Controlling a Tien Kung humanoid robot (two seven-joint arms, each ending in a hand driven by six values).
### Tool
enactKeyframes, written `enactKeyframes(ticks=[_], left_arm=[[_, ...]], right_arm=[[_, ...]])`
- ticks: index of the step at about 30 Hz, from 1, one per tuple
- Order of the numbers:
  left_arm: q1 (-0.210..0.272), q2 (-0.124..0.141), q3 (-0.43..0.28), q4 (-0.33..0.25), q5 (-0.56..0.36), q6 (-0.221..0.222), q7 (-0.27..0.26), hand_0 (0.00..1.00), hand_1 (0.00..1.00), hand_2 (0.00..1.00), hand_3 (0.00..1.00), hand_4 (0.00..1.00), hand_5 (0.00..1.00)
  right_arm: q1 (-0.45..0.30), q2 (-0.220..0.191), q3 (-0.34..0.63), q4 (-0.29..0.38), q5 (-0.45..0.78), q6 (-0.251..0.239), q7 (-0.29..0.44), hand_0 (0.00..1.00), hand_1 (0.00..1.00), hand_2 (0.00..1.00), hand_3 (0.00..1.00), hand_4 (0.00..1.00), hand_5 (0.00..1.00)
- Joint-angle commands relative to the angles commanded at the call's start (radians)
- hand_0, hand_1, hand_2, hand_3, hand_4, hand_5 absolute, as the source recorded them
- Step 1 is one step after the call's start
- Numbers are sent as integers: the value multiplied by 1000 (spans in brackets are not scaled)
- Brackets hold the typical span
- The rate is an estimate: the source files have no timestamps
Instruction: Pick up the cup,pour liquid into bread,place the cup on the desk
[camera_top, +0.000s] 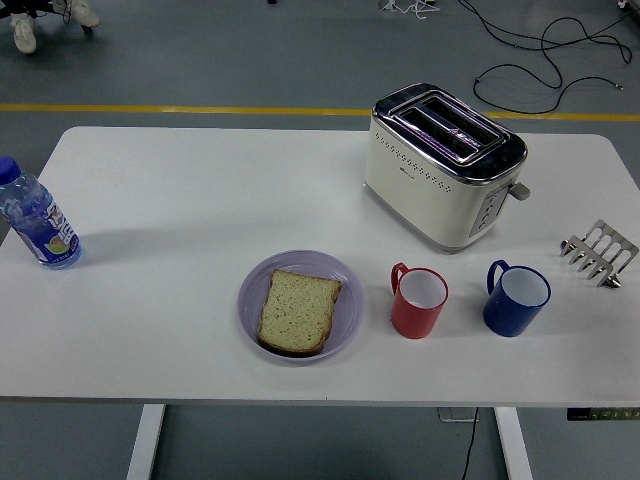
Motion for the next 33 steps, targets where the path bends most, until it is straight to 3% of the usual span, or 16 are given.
enactKeyframes(ticks=[33], left_arm=[[-9,-1,3,0,-15,2,-6,659,704,726,619,371,930]], right_arm=[[12,4,-1,0,1,0,0,659,628,664,613,432,66]])
